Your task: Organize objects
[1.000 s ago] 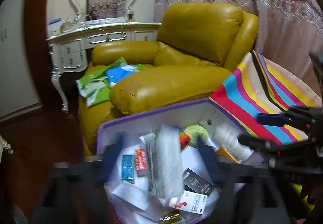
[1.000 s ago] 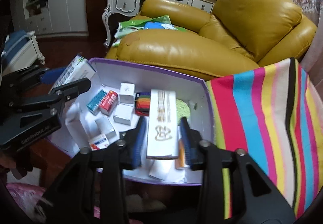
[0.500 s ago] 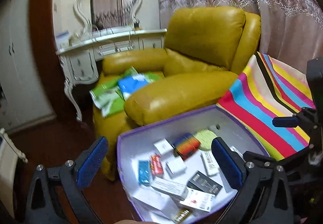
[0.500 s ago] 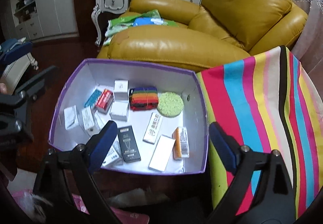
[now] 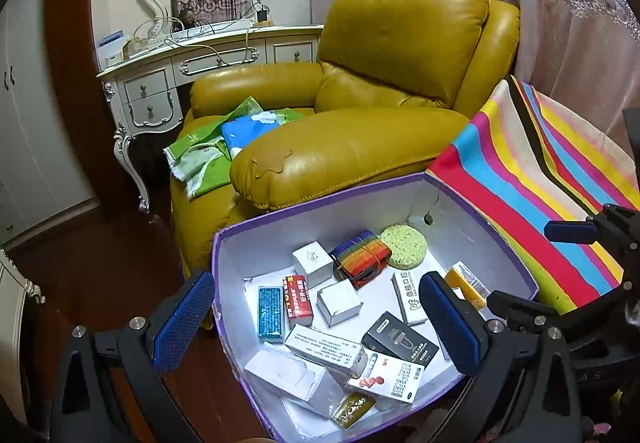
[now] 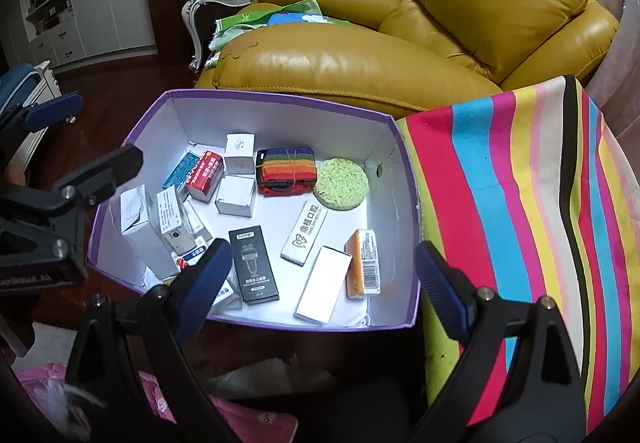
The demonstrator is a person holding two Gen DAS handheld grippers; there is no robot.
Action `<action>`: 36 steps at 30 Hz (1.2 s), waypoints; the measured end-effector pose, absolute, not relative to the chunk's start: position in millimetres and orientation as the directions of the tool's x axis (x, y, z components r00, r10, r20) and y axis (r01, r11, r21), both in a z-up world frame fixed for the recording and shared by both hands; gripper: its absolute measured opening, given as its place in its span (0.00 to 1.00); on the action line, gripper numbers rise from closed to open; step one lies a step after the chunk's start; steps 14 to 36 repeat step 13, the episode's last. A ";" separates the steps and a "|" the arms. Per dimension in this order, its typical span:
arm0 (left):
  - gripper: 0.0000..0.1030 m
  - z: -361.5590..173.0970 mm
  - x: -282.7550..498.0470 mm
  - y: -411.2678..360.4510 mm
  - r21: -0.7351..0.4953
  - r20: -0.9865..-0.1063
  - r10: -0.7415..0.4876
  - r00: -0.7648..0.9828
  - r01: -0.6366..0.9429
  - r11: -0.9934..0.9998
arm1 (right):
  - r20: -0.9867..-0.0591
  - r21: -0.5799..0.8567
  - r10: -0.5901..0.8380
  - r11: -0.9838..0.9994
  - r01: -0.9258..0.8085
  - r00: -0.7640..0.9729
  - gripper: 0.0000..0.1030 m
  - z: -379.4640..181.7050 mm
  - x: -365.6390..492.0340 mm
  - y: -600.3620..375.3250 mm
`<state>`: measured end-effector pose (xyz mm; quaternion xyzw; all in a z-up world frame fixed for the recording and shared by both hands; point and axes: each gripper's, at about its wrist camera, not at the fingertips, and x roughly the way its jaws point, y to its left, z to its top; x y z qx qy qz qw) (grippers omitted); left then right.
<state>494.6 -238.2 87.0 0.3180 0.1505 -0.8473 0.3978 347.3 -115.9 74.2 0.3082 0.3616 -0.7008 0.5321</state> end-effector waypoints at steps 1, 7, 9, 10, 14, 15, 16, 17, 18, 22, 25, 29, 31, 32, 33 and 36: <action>1.00 86.1 494.6 -236.9 0.000 -0.661 -0.579 -0.478 0.771 -0.636 | -0.818 -0.178 -0.520 -0.172 0.969 -0.243 0.91 73.4 347.3 -116.3; 1.00 83.7 493.3 -234.0 -0.010 -0.675 -0.560 -0.480 0.765 -0.643 | -0.822 -0.177 -0.514 -0.176 0.968 -0.244 0.91 71.5 347.3 -117.7; 1.00 82.8 493.5 -233.4 -0.027 -0.683 -0.549 -0.482 0.768 -0.640 | -0.822 -0.181 -0.514 -0.176 0.968 -0.247 0.91 70.9 347.5 -117.3; 1.00 81.8 494.1 -234.8 -0.042 -0.687 -0.544 -0.483 0.773 -0.633 | -0.822 -0.180 -0.513 -0.176 0.968 -0.246 0.91 70.4 347.5 -116.9; 1.00 80.4 496.3 -233.3 -0.038 -0.688 -0.565 -0.455 0.800 -0.598 | -0.825 -0.176 -0.511 -0.176 0.969 -0.242 0.91 68.5 347.3 -114.7; 1.00 80.4 496.3 -233.3 -0.038 -0.688 -0.565 -0.455 0.800 -0.598 | -0.825 -0.176 -0.511 -0.176 0.969 -0.242 0.91 68.5 347.3 -114.7; 1.00 80.4 496.3 -233.3 -0.038 -0.688 -0.565 -0.455 0.800 -0.598 | -0.825 -0.176 -0.511 -0.176 0.969 -0.242 0.91 68.5 347.3 -114.7; 1.00 80.4 496.3 -233.3 -0.038 -0.688 -0.565 -0.455 0.800 -0.598 | -0.825 -0.176 -0.511 -0.176 0.969 -0.242 0.91 68.5 347.3 -114.7; 1.00 80.4 496.3 -233.3 -0.038 -0.688 -0.565 -0.455 0.800 -0.598 | -0.825 -0.176 -0.511 -0.176 0.969 -0.242 0.91 68.5 347.3 -114.7; 1.00 80.4 496.3 -233.3 -0.038 -0.688 -0.565 -0.455 0.800 -0.598 | -0.825 -0.176 -0.511 -0.176 0.969 -0.242 0.91 68.5 347.3 -114.7; 1.00 80.4 496.3 -233.3 -0.038 -0.688 -0.565 -0.455 0.800 -0.598 | -0.825 -0.176 -0.511 -0.176 0.969 -0.242 0.91 68.5 347.3 -114.7; 1.00 80.4 496.3 -233.3 -0.038 -0.688 -0.565 -0.455 0.800 -0.598 | -0.825 -0.176 -0.511 -0.176 0.969 -0.242 0.91 68.5 347.3 -114.7; 1.00 80.4 496.3 -233.3 -0.038 -0.688 -0.565 -0.455 0.800 -0.598 | -0.825 -0.176 -0.511 -0.176 0.969 -0.242 0.91 68.5 347.3 -114.7; 1.00 80.4 496.3 -233.3 -0.038 -0.688 -0.565 -0.455 0.800 -0.598 | -0.825 -0.176 -0.511 -0.176 0.969 -0.242 0.91 68.5 347.3 -114.7; 1.00 80.4 496.3 -233.3 -0.038 -0.688 -0.565 -0.455 0.800 -0.598 | -0.825 -0.176 -0.511 -0.176 0.969 -0.242 0.91 68.5 347.3 -114.7; 1.00 80.4 496.3 -233.3 -0.038 -0.688 -0.565 -0.455 0.800 -0.598 | -0.825 -0.176 -0.511 -0.176 0.969 -0.242 0.91 68.5 347.3 -114.7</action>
